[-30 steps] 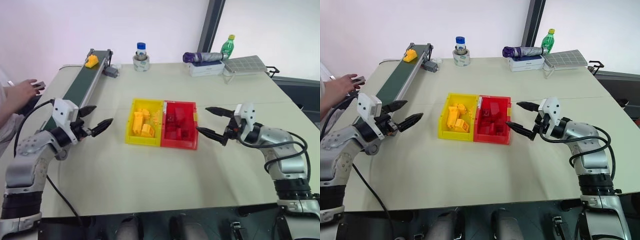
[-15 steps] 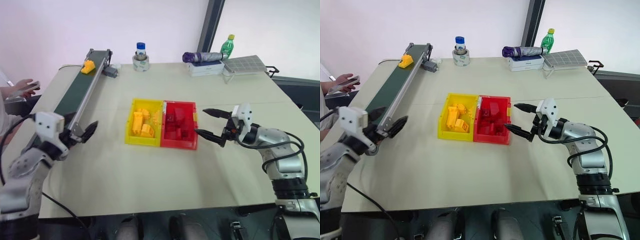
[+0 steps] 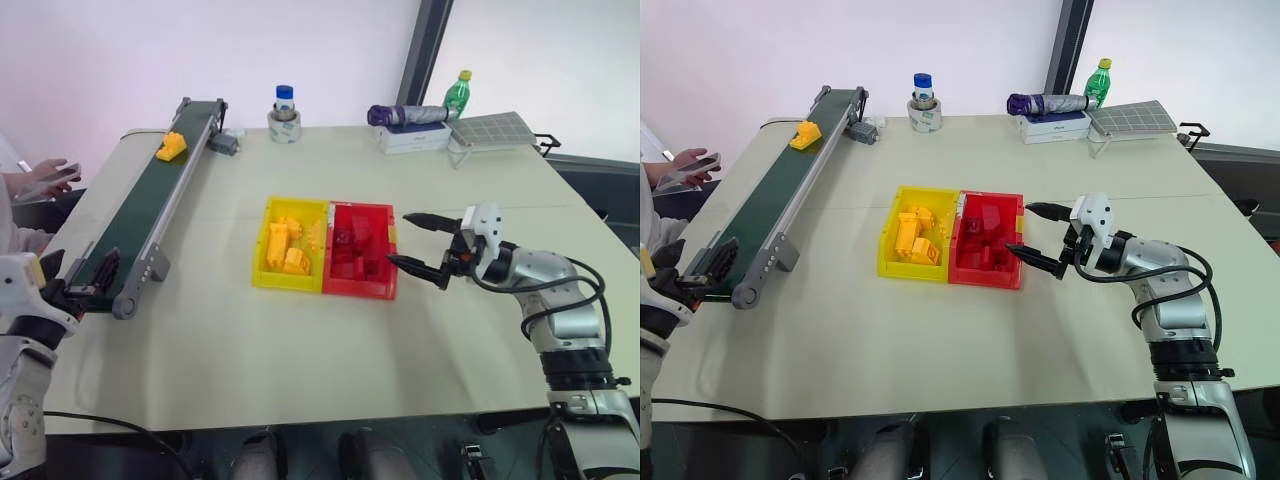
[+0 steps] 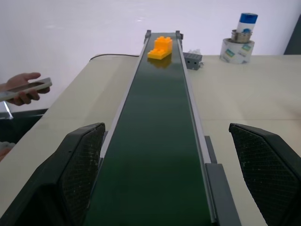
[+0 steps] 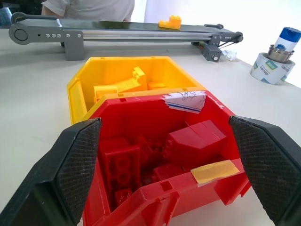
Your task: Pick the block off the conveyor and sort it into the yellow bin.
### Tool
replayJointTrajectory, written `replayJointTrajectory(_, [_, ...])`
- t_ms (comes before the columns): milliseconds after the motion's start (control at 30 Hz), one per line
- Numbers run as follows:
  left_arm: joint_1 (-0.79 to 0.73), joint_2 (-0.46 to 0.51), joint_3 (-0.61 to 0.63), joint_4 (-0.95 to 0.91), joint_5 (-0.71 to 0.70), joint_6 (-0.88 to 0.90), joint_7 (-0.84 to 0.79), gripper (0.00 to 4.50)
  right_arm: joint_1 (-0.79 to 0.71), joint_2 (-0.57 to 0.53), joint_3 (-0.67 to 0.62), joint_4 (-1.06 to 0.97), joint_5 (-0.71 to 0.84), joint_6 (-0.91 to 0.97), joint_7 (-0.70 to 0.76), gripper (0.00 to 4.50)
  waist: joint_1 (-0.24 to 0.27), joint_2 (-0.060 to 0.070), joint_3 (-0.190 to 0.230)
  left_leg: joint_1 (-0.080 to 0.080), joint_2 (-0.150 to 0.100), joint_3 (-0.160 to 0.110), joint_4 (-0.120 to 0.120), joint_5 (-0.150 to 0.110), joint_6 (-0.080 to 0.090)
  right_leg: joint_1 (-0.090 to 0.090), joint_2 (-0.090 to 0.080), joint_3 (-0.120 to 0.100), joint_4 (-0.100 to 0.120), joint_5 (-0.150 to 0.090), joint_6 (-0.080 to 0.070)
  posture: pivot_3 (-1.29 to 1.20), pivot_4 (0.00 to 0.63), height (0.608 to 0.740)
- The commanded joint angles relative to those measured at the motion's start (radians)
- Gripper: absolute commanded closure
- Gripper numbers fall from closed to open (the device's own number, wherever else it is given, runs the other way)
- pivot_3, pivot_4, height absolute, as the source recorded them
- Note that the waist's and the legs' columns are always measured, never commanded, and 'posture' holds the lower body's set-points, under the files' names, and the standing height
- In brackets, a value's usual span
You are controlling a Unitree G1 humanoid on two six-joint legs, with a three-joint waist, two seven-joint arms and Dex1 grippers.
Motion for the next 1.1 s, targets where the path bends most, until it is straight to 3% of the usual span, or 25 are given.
replayJointTrajectory(33, [0.003,0.022,0.015,-0.001,0.000,-0.022,-0.015,0.04,-0.020,0.000,-0.009,-0.021,0.007,-0.011,-0.003,0.00,0.000,0.000,0.000,0.000,0.000,0.000,0.000,0.000,0.000,0.000,0.000,0.000,0.000,0.000,0.000,0.00,0.150,0.740])
replayJointTrajectory(467, [-0.013,0.045,0.010,0.044,0.018,-0.046,-0.033,0.04,-0.013,-0.003,-0.009,-0.048,0.012,0.001,-0.019,0.00,-0.001,0.000,0.000,0.000,0.000,0.000,-0.001,0.000,0.000,-0.001,-0.001,0.000,0.000,-0.001,-0.002,0.00,0.150,0.740])
replayJointTrajectory(633, [-0.068,0.121,-0.034,0.110,0.057,-0.028,-0.058,0.04,-0.018,0.002,-0.001,-0.050,0.010,0.002,-0.021,0.00,0.000,0.000,0.000,0.000,0.000,0.000,-0.001,0.000,0.000,-0.001,-0.001,0.000,0.000,-0.001,-0.002,0.00,0.150,0.740])
replayJointTrajectory(900, [-0.448,0.286,-0.187,0.490,0.126,-0.001,-0.145,0.04,-0.039,0.011,0.015,-0.041,0.007,0.001,-0.020,0.00,0.001,0.000,0.000,-0.002,0.000,0.001,-0.001,0.000,0.000,-0.002,-0.002,-0.001,-0.001,-0.001,-0.003,0.00,0.150,0.740])
replayJointTrajectory(1100, [-0.738,0.309,-0.335,0.876,0.238,-0.097,-0.240,0.04,-0.033,0.018,0.024,-0.050,0.004,-0.004,-0.029,0.00,-0.002,0.000,0.000,-0.002,0.000,0.002,-0.001,-0.001,0.002,-0.002,-0.001,-0.002,-0.001,0.002,0.001,0.00,0.150,0.740])
